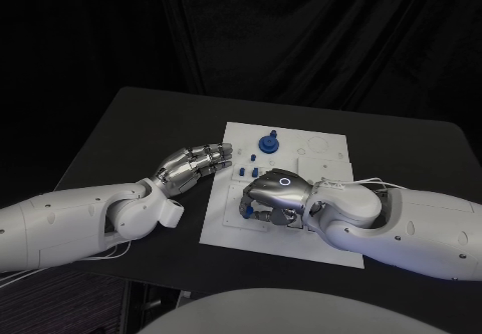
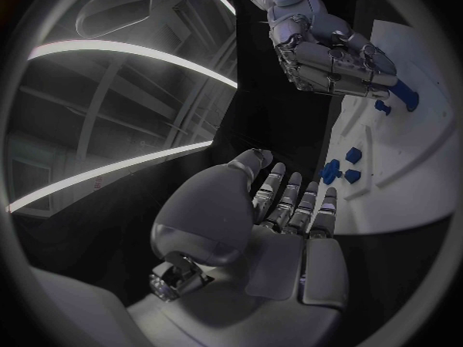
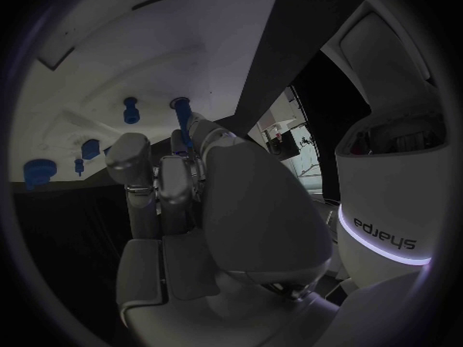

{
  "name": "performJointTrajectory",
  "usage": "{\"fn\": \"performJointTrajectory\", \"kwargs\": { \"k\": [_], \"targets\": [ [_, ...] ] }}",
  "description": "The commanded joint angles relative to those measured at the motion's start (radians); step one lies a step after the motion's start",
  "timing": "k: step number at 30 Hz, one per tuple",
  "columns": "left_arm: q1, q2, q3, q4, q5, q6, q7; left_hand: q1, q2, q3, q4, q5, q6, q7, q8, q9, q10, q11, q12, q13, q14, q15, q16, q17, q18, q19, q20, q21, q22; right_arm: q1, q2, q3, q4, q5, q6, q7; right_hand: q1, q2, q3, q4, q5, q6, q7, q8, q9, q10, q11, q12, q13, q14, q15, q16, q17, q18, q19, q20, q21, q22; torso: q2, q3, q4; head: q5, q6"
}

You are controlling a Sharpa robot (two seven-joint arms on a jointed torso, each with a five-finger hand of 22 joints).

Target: Assemble the parts on the task board

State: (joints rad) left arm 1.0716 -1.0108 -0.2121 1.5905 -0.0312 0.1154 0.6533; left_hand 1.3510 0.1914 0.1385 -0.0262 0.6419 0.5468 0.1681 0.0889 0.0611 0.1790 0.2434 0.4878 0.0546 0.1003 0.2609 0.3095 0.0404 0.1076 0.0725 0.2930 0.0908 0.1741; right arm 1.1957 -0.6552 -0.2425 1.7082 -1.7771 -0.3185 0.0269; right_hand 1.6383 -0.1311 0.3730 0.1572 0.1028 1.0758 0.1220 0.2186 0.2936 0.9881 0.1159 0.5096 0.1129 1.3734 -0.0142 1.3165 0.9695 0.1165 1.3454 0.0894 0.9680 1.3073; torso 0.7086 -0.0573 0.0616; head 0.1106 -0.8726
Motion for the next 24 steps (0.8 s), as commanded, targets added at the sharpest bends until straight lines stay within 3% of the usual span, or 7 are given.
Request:
{"fn": "performJointTrajectory", "kwargs": {
  "k": [1,18,20,24],
  "targets": [
    [-0.001,0.002,0.001,0.001,0.002,0.017,0.009,-0.005,-0.002,0.005,-0.001,0.001,0.0,0.047,0.003,0.001,-0.002,0.006,0.001,0.001,-0.003,0.005,0.003,0.002,-0.012,0.004,0.0,0.004,0.0,-0.007,0.001,-0.001,-0.003,-0.011,0.006,-0.008,0.002,-0.009,0.004,-0.002,-0.004,-0.008,0.002,-0.005,0.0,0.064,-0.058,-0.003,0.001,-0.006,-0.001,-0.004,0.002,-0.001,-0.005,-0.001,-0.004,0.112,0.001,0.0013,0.0021,-0.002,0.0],
    [-0.001,0.008,0.001,-0.006,0.002,0.021,0.003,-0.006,-0.002,0.007,-0.001,0.0,0.0,0.047,0.003,0.001,-0.003,0.006,0.001,0.001,-0.003,0.005,0.003,0.002,-0.012,0.004,0.0,0.004,-0.001,-0.02,0.007,0.0,-0.012,-0.011,-0.004,-0.022,-0.006,-0.012,0.006,-0.003,-0.002,-0.011,0.002,-0.01,0.003,0.067,-0.058,-0.008,0.004,-0.006,-0.001,-0.004,0.003,-0.001,-0.007,0.0,-0.005,0.112,-0.002,0.0009,0.0009,-0.008,0.0],
    [-0.001,0.009,0.001,-0.006,0.002,0.021,0.002,-0.006,-0.002,0.007,0.0,0.0,-0.001,0.047,0.003,0.0,-0.003,0.006,0.0,0.001,-0.003,0.005,0.002,0.001,-0.012,0.004,0.0,0.004,-0.002,-0.023,0.009,0.0,-0.013,-0.011,0.001,-0.025,-0.015,-0.017,0.006,0.0,-0.005,-0.021,0.004,-0.018,0.003,0.059,-0.055,-0.015,0.004,-0.008,0.001,-0.006,0.0,0.0,-0.009,0.001,-0.01,0.11,-0.002,0.0015,0.0014,-0.008,0.0],
    [-0.001,0.011,0.001,-0.008,0.002,0.022,0.001,-0.007,-0.002,0.008,0.0,0.0,-0.002,0.048,0.003,0.0,-0.003,0.006,0.0,0.001,-0.004,0.005,0.002,0.001,-0.012,0.003,0.0,0.003,-0.003,-0.032,0.012,0.0,-0.016,-0.011,0.021,-0.036,-0.05,-0.038,0.0,0.017,0.012,-0.083,0.021,-0.06,-0.01,-0.001,-0.032,-0.053,0.0,-0.019,0.021,-0.016,-0.015,0.001,-0.023,0.014,-0.033,0.103,-0.002,0.0017,0.0005,-0.008,0.0]
  ]
}}
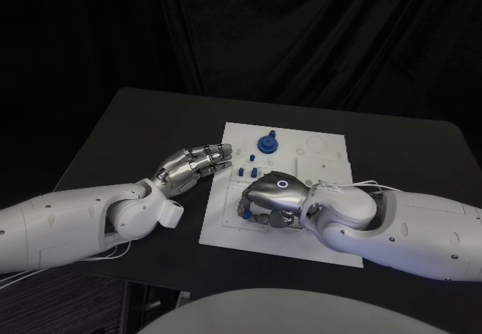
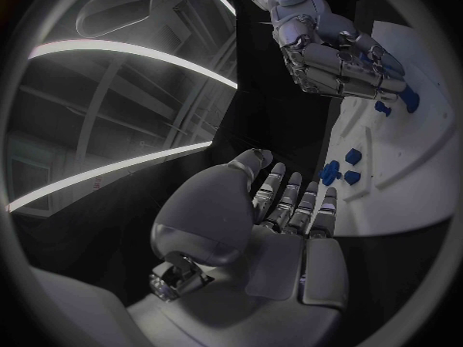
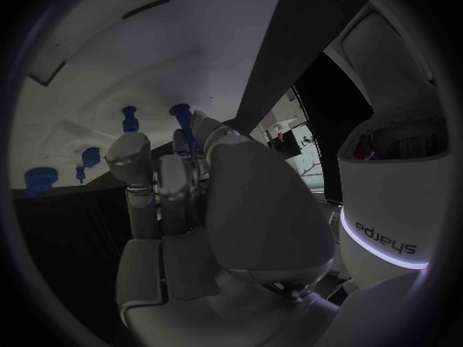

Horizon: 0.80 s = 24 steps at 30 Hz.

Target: Assemble the parts on the task board

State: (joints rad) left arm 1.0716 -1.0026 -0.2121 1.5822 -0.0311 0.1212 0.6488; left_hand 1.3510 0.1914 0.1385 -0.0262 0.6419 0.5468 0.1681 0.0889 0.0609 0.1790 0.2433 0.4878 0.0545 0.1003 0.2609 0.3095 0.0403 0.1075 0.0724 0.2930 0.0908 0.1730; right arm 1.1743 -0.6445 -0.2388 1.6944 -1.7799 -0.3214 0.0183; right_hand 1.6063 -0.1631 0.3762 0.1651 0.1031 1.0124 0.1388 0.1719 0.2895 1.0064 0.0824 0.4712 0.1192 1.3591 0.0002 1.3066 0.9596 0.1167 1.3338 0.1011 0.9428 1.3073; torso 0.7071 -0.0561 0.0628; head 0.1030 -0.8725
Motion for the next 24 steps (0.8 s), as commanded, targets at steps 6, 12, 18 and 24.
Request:
{"fn": "performJointTrajectory", "kwargs": {
  "k": [6,12,18,24],
  "targets": [
    [-0.002,0.001,0.001,-0.001,0.002,0.015,0.004,-0.007,-0.002,0.008,0.0,0.0,-0.002,0.048,0.003,0.0,-0.003,0.006,0.0,0.001,-0.004,0.005,0.002,0.002,-0.012,0.003,0.0,0.003,-0.002,-0.015,-0.004,-0.004,-0.003,0.005,0.043,-0.033,-0.068,-0.042,-0.078,0.035,-0.002,-0.216,-0.041,-0.107,-0.056,-0.221,0.054,-0.098,-0.03,-0.063,0.052,-0.048,-0.082,0.011,-0.069,0.037,-0.115,0.077,0.0,-0.0004,-0.0027,0.003,0.0],
    [-0.002,-0.003,0.001,0.0,0.002,0.012,0.002,-0.008,-0.002,0.009,0.0,-0.001,-0.001,0.048,0.003,0.001,-0.003,0.006,0.001,0.001,-0.004,0.005,0.002,0.002,-0.012,0.003,0.0,0.002,-0.003,-0.016,-0.034,-0.003,0.003,0.045,0.003,-0.014,-0.028,-0.098,-0.232,0.132,-0.011,-0.578,-0.13,-0.125,-0.174,-0.437,0.072,-0.145,-0.05,-0.125,0.042,-0.085,-0.152,0.035,-0.126,0.043,-0.226,0.053,0.0,0.0,-0.0006,-0.004,0.0],
    [-0.002,-0.004,0.001,0.002,0.002,0.011,0.005,-0.008,-0.002,0.009,0.0,-0.001,-0.001,0.048,0.003,0.001,-0.003,0.006,0.001,0.001,-0.004,0.005,0.002,0.002,-0.012,0.003,0.0,0.002,-0.003,-0.003,-0.122,0.003,0.056,0.116,-0.102,0.007,-0.035,-0.122,-0.255,0.134,-0.013,-0.667,-0.155,-0.13,-0.205,-0.526,0.076,-0.143,-0.05,-0.199,0.048,-0.14,-0.251,0.051,-0.188,0.049,-0.345,0.026,-0.001,-0.0001,-0.0017,-0.01,0.0],
    [-0.003,-0.012,0.001,0.007,0.003,0.0,0.016,-0.008,-0.003,0.009,0.001,-0.001,0.0,0.048,0.003,0.001,-0.003,0.006,0.001,0.001,-0.004,0.005,0.002,0.001,-0.012,0.003,0.0,0.002,-0.003,0.066,-0.276,0.005,0.151,0.213,-0.241,0.04,0.024,-0.082,-0.205,0.131,0.039,-0.649,-0.171,-0.12,-0.213,-0.562,0.087,-0.051,-0.024,-0.285,0.06,-0.181,-0.345,0.063,-0.247,0.061,-0.437,0.015,-0.001,0.0001,-0.0033,-0.012,0.0]
  ]
}}
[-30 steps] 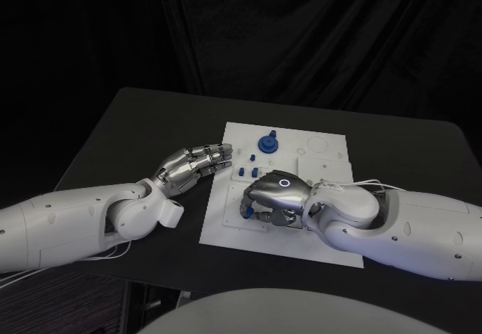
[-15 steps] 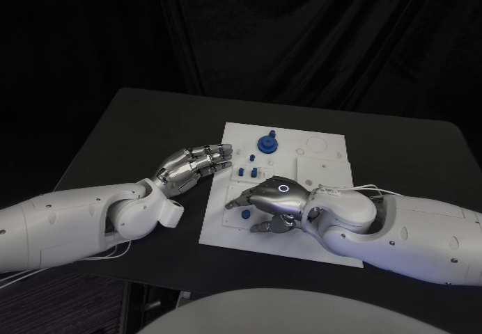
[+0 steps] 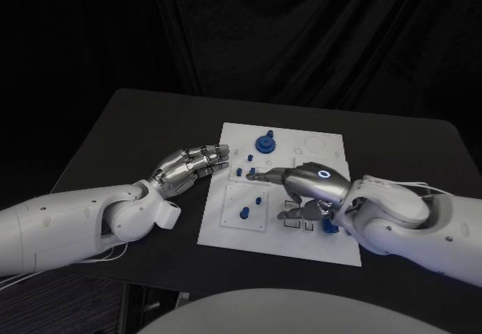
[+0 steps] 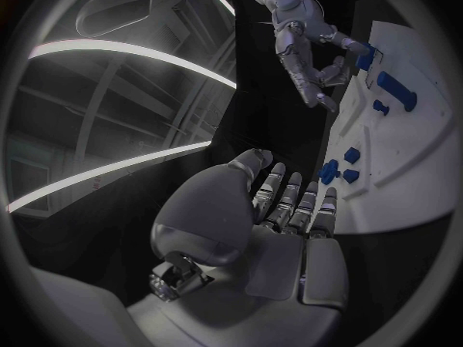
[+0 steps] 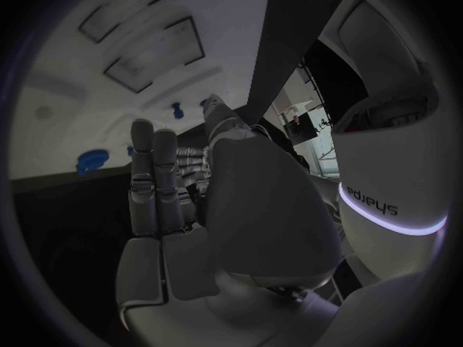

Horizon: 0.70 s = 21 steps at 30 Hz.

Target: Assemble the parts on the task board

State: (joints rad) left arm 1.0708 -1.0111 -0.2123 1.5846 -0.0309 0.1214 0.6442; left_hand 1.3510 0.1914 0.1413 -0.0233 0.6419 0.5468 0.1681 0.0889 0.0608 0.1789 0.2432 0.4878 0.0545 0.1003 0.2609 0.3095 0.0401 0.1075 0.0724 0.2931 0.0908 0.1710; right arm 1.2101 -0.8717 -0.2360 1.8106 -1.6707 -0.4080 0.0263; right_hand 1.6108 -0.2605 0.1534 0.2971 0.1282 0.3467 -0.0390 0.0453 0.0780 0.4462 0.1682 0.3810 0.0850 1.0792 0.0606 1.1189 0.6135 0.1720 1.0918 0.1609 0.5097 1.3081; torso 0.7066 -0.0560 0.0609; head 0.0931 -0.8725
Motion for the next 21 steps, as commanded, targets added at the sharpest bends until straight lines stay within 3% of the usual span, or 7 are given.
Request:
{"fn": "performJointTrajectory", "kwargs": {
  "k": [1,8,9,12,13,18,21],
  "targets": [
    [-0.002,-0.005,0.001,0.006,0.004,-0.01,0.031,-0.008,-0.003,0.007,-0.002,-0.001,0.0,0.048,0.003,0.001,-0.003,0.006,0.001,0.001,-0.004,0.005,0.002,0.002,-0.012,0.003,0.0,0.002,-0.001,0.05,-0.084,0.001,0.055,0.131,-0.164,0.037,0.021,0.019,0.02,-0.001,0.015,0.02,0.008,0.007,-0.002,-0.004,0.001,0.047,0.012,-0.005,-0.001,0.009,0.002,0.008,-0.005,0.001,-0.004,0.015,-0.001,-0.0002,-0.002,-0.001,0.0],
    [-0.001,-0.027,0.001,0.035,-0.045,-0.098,0.141,-0.022,-0.03,0.034,0.014,0.021,0.033,0.042,0.018,0.004,0.005,-0.022,0.013,0.002,-0.054,-0.052,-0.07,-0.007,0.02,-0.017,-0.026,-0.018,-0.027,0.138,-0.298,-0.009,0.169,0.412,-0.111,0.026,0.056,0.108,0.09,-0.01,0.057,0.171,0.079,0.046,0.013,0.081,-0.016,0.223,0.06,0.014,-0.011,0.027,0.007,0.002,0.033,-0.008,0.046,0.033,-0.001,-0.0009,0.0029,-0.035,0.0],
    [-0.001,-0.031,0.001,0.04,-0.049,-0.11,0.153,-0.026,-0.033,0.033,0.023,0.019,0.033,0.036,0.019,0.004,0.003,-0.031,0.01,0.002,-0.058,-0.061,-0.077,-0.008,0.022,-0.019,-0.033,-0.021,-0.031,0.142,-0.315,-0.01,0.173,0.455,-0.101,0.021,0.056,0.133,0.105,-0.014,0.093,0.309,0.131,0.087,0.038,0.167,-0.021,0.278,0.076,0.048,0.0,0.051,0.047,-0.008,0.062,-0.003,0.096,0.044,-0.001,-0.001,0.003,-0.039,0.0],
    [0.001,-0.043,0.001,0.056,-0.044,-0.149,0.19,-0.036,-0.04,0.026,0.046,0.018,0.032,0.027,0.019,0.003,0.001,-0.045,0.007,0.002,-0.062,-0.073,-0.086,-0.009,0.025,-0.022,-0.044,-0.025,-0.037,0.152,-0.354,-0.011,0.173,0.587,-0.08,-0.014,0.043,0.15,0.122,-0.012,0.122,0.383,0.163,0.116,0.049,0.262,-0.035,0.325,0.086,0.086,-0.01,0.079,0.088,-0.013,0.094,-0.004,0.153,0.055,-0.004,-0.0026,-0.0043,-0.047,0.0],
    [0.002,-0.044,0.001,0.06,-0.039,-0.158,0.198,-0.043,-0.041,0.02,0.062,0.018,0.029,0.023,0.018,0.003,-0.003,-0.05,0.003,0.001,-0.065,-0.079,-0.093,-0.009,0.026,-0.024,-0.049,-0.027,-0.04,0.153,-0.361,-0.012,0.171,0.616,-0.08,-0.032,0.031,0.156,0.124,-0.011,0.136,0.433,0.2,0.14,0.059,0.335,-0.064,0.383,0.111,0.132,-0.031,0.115,0.149,-0.023,0.133,-0.017,0.229,0.072,-0.004,-0.0028,-0.0056,-0.053,0.0],
    [0.01,-0.039,0.001,0.071,-0.003,-0.179,0.223,-0.023,-0.045,0.019,0.088,0.034,-0.038,0.008,-0.001,-0.006,-0.01,-0.071,0.001,0.001,-0.071,-0.102,-0.109,-0.011,0.03,-0.026,-0.068,-0.031,-0.045,0.133,-0.405,-0.013,0.161,0.619,-0.051,-0.205,-0.035,0.143,0.131,-0.012,0.165,0.472,0.194,0.176,0.071,0.313,-0.102,0.661,0.288,0.072,-0.069,0.079,0.077,-0.015,0.086,-0.048,0.186,0.059,-0.005,-0.0069,-0.0008,-0.102,0.0],
    [0.012,-0.036,0.001,0.07,0.021,-0.176,0.222,-0.018,-0.041,0.023,0.091,0.038,-0.027,0.013,0.002,-0.004,-0.008,-0.07,0.006,0.002,-0.07,-0.101,-0.105,-0.01,0.03,-0.025,-0.067,-0.031,-0.045,0.108,-0.423,-0.013,0.161,0.474,-0.005,-0.337,-0.235,0.149,0.055,-0.019,0.139,0.489,0.173,0.272,0.113,0.51,-0.094,0.983,0.699,0.187,-0.027,0.239,0.342,-0.03,0.097,-0.039,0.246,0.072,-0.007,-0.0095,-0.0057,-0.125,0.0]
  ]
}}
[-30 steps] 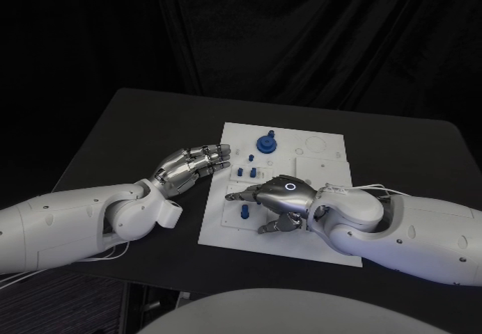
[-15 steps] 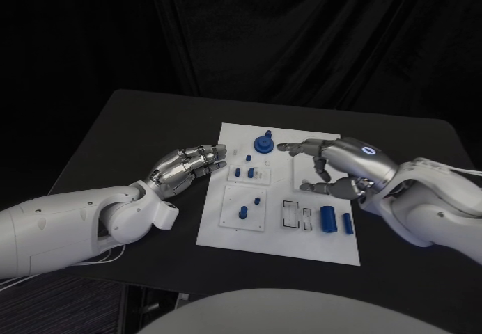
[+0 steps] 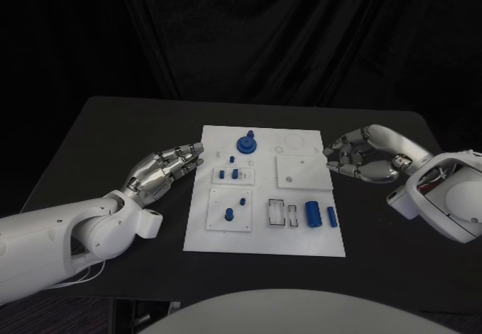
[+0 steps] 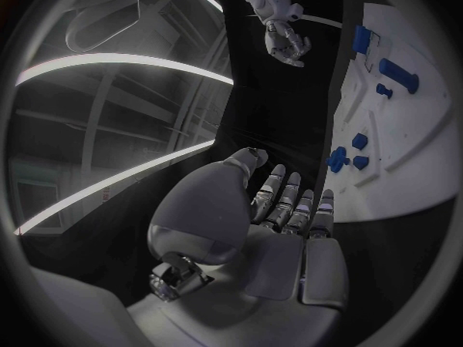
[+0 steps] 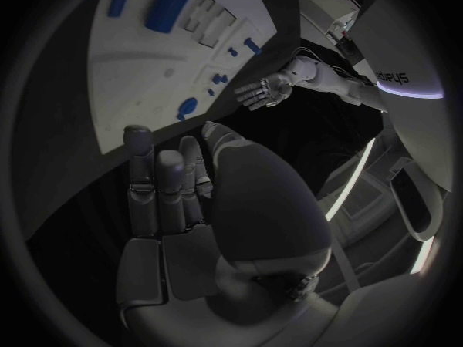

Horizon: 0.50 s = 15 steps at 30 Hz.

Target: Assemble the parts on the task board

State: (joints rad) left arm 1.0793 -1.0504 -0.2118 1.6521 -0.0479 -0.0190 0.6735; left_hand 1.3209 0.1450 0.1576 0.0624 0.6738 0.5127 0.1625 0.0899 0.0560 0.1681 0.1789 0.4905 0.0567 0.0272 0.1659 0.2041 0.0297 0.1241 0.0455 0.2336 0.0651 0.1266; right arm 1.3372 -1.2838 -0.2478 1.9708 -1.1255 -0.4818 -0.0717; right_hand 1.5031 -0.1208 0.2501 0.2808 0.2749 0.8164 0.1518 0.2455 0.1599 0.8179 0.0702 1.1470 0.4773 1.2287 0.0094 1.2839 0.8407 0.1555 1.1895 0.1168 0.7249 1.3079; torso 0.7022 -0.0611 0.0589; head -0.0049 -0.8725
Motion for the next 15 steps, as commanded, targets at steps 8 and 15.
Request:
{"fn": "performJointTrajectory", "kwargs": {
  "k": [8,15],
  "targets": [
    [0.005,0.01,0.001,-0.01,0.07,-0.01,0.184,0.042,0.002,0.028,0.002,0.019,0.05,0.036,0.016,0.007,0.017,0.013,0.024,0.002,0.012,0.013,0.019,0.003,0.005,0.004,0.003,-0.006,-0.001,-0.061,-0.015,-0.002,0.016,-0.342,0.155,-0.454,-0.398,-0.032,-0.039,0.013,-0.12,0.073,-0.07,0.352,0.179,0.753,-0.05,0.424,1.094,0.308,-0.047,0.271,0.65,-0.066,0.184,-0.036,0.415,0.147,-0.001,-0.0007,-0.0163,-0.064,0.0],
    [0.005,0.022,0.001,-0.017,0.075,0.013,0.19,0.051,0.0,0.041,0.002,0.024,0.087,0.041,0.03,0.012,0.036,0.023,0.046,0.004,0.02,0.024,0.037,0.005,0.002,0.009,0.012,-0.003,0.003,-0.095,0.002,-0.002,0.037,-0.474,0.214,-0.547,-0.466,-0.048,-0.021,0.016,-0.107,0.149,-0.114,0.363,0.23,0.753,-0.096,0.424,1.094,0.342,-0.09,0.287,0.73,-0.123,0.323,-0.085,0.711,0.221,0.004,-0.0001,-0.0168,-0.089,0.0]
  ]
}}
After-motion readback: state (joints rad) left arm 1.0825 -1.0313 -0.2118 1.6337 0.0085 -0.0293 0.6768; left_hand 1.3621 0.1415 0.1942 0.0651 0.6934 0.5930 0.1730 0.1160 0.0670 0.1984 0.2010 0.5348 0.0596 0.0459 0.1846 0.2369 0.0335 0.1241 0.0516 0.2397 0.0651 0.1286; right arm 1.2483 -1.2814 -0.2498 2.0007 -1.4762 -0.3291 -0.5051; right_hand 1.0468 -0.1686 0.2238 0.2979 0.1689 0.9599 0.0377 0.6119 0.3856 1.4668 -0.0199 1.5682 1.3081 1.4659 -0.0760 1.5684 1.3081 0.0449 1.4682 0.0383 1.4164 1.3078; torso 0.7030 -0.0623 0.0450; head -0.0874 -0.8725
